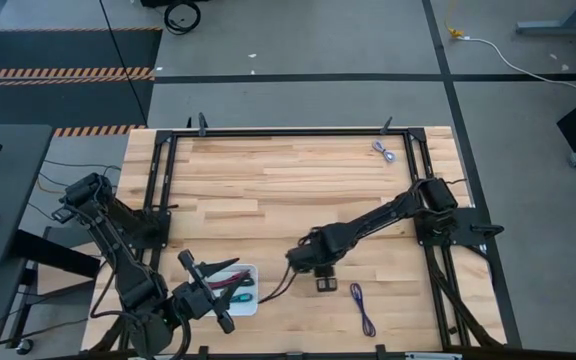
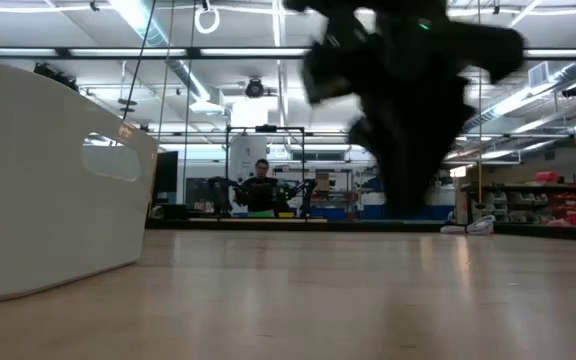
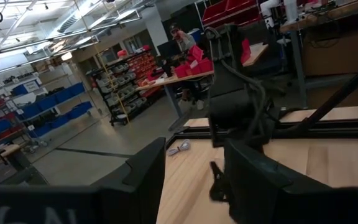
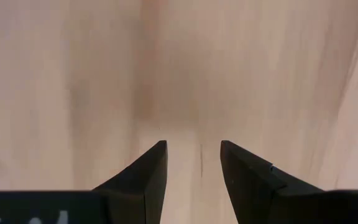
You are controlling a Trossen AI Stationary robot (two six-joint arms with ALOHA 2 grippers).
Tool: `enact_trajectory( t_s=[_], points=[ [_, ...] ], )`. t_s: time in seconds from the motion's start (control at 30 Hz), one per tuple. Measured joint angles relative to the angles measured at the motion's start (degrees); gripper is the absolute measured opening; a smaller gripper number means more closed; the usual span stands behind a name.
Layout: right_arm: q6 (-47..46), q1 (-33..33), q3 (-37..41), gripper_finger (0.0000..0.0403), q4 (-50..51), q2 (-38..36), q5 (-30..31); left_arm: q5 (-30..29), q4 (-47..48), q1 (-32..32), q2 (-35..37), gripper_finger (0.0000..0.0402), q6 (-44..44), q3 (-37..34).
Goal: Pick and place USB-C Cables
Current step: Put the blue charger cable into the white bin
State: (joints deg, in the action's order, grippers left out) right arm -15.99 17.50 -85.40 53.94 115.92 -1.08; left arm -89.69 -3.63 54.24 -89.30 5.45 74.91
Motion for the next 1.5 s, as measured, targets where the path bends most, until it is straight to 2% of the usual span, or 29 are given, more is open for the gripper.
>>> enact_trajectory(
  t_s=[0.23,0.47,0.67,0.93,1.2,1.3,1.5],
  points=[
    [-12.0,4.4,1.4,0.0156,11.3,-0.2,-0.1,1.2,-1.3,-1.5,0.0,0.0172,5.6,0.0],
    [-24.0,12.3,1.4,0.0156,15.9,-0.2,-0.3,16.5,-10.5,-7.5,0.0,0.0172,17.8,0.0],
    [-35.5,19.7,1.4,0.0156,15.7,-0.2,-0.8,29.4,-12.4,-13.7,0.0,0.0172,22.2,0.0],
    [-48.9,25.2,1.4,0.0156,12.1,-1.0,-3.5,40.7,-12.4,-20.0,0.0,0.0172,22.2,0.0],
    [-55.0,26.9,1.4,0.0156,0.8,-3.7,1.6,51.8,-12.3,-24.7,0.0,0.0172,18.8,0.0],
    [-56.1,27.6,1.4,0.0156,0.1,-3.2,1.5,54.1,-11.5,-25.7,0.0,0.0172,15.1,0.0],
    [-59.0,29.0,2.6,0.0156,1.0,-2.6,1.5,54.5,-10.4,-25.3,0.0,0.0172,8.3,0.0]
  ],
)
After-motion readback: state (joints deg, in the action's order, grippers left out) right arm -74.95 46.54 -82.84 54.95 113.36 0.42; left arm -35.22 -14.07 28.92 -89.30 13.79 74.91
